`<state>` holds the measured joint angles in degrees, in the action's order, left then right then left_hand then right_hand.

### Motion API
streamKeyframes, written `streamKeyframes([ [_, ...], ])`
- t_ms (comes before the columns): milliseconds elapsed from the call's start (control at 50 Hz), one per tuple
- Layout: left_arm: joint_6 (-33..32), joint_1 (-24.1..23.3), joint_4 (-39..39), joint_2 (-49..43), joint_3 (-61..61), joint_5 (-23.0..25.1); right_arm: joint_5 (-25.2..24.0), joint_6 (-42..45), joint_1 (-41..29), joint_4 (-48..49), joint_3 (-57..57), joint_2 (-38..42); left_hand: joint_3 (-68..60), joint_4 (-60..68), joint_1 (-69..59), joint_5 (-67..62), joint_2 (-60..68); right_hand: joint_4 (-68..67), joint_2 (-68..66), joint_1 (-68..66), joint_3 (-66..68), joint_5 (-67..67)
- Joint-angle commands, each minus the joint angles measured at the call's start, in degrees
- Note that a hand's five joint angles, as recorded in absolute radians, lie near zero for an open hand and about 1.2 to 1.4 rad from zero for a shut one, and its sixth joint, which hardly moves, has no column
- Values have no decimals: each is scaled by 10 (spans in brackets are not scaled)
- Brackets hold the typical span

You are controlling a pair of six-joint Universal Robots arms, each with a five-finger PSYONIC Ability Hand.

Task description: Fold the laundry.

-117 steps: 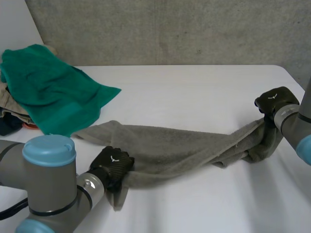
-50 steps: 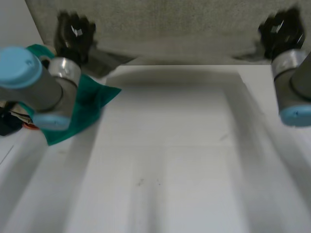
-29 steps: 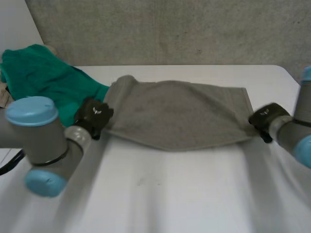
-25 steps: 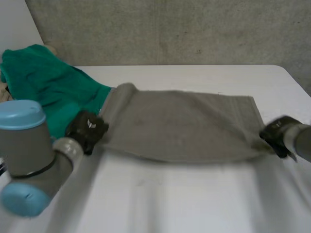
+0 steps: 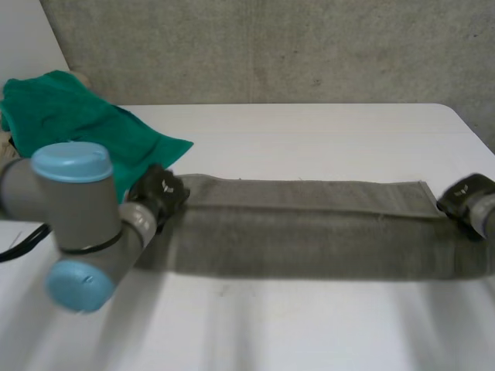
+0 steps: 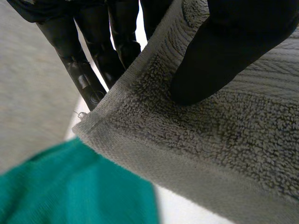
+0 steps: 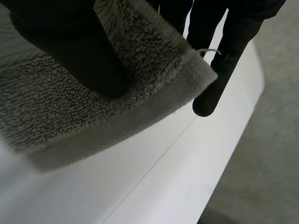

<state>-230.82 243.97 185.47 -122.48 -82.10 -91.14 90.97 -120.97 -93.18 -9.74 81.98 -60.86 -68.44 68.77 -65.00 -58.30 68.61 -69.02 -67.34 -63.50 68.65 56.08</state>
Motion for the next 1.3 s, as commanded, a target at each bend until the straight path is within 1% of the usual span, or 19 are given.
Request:
streamKeyframes([
  [20,-9,-2,100,-121,129,-21,3,-3,-15,107,-79,87,-116,112,-150,-117,114,-110,-127,-165,113,139],
  [180,-56,-7,164,-212,232,-30,4,5,-26,227,-165,179,-116,112,-150,-117,114,-110,-127,-165,113,139],
  [200,-56,-8,169,-226,247,-30,5,5,-27,234,-170,184,-116,112,-150,-117,114,-67,-84,-122,71,97],
  [240,-59,-9,175,-237,257,-32,7,3,-30,247,-180,195,-84,81,-119,-86,82,437,420,382,-433,-408],
  [260,-59,-11,176,-239,258,-32,4,3,-35,258,-182,198,176,-179,141,174,-178,590,573,535,-587,-561],
  [280,-57,-16,181,-239,257,-33,4,1,-36,263,-182,199,584,-588,550,583,-586,590,573,535,-587,-561],
  [320,-56,-22,187,-238,254,-38,5,-7,-39,271,-182,195,513,-517,479,512,-515,590,573,535,-587,-561],
  [340,-56,-24,190,-236,251,-42,5,-17,-42,280,-176,183,584,-588,550,583,-586,590,573,535,-587,-561],
  [480,-38,-31,204,-157,179,-67,0,-95,-34,276,-106,91,584,-588,550,583,-586,590,573,535,-587,-561],
  [560,-10,-33,204,-108,112,-64,-16,-138,-10,221,-45,22,584,-588,550,583,-586,590,573,535,-587,-561],
  [640,27,-37,201,-51,50,-62,-76,-176,32,128,4,-21,584,-588,550,583,-586,554,538,499,-551,-525],
  [720,67,-37,201,-14,-2,-61,-177,-208,82,39,49,-28,584,-588,550,583,-586,509,492,454,-505,-479],
  [860,109,-38,200,10,-53,-59,-237,-211,121,47,76,-13,584,-588,550,583,-586,448,431,393,-444,-419],
  [1000,113,-40,202,11,-62,-59,-237,-207,126,87,58,39,584,-588,550,583,-586,272,255,217,-268,-242],
  [1020,113,-40,202,12,-62,-59,-234,-206,126,88,54,44,584,-588,550,583,-586,192,175,136,-188,-162],
  [1040,114,-40,202,13,-62,-59,-225,-207,127,90,43,57,584,-588,550,583,-586,-99,-116,-154,103,128],
  [1160,114,-39,202,30,-63,-59,-133,-196,150,94,21,60,584,-588,550,583,-586,-110,-127,-165,113,139],
  [1260,114,-36,202,58,-79,-59,-49,-92,179,133,15,54,584,-588,550,583,-586,-110,-127,-165,113,139],
  [1300,114,-36,202,66,-83,-59,-36,-50,190,149,20,45,584,-588,550,583,-586,-110,-127,-165,113,139],
])
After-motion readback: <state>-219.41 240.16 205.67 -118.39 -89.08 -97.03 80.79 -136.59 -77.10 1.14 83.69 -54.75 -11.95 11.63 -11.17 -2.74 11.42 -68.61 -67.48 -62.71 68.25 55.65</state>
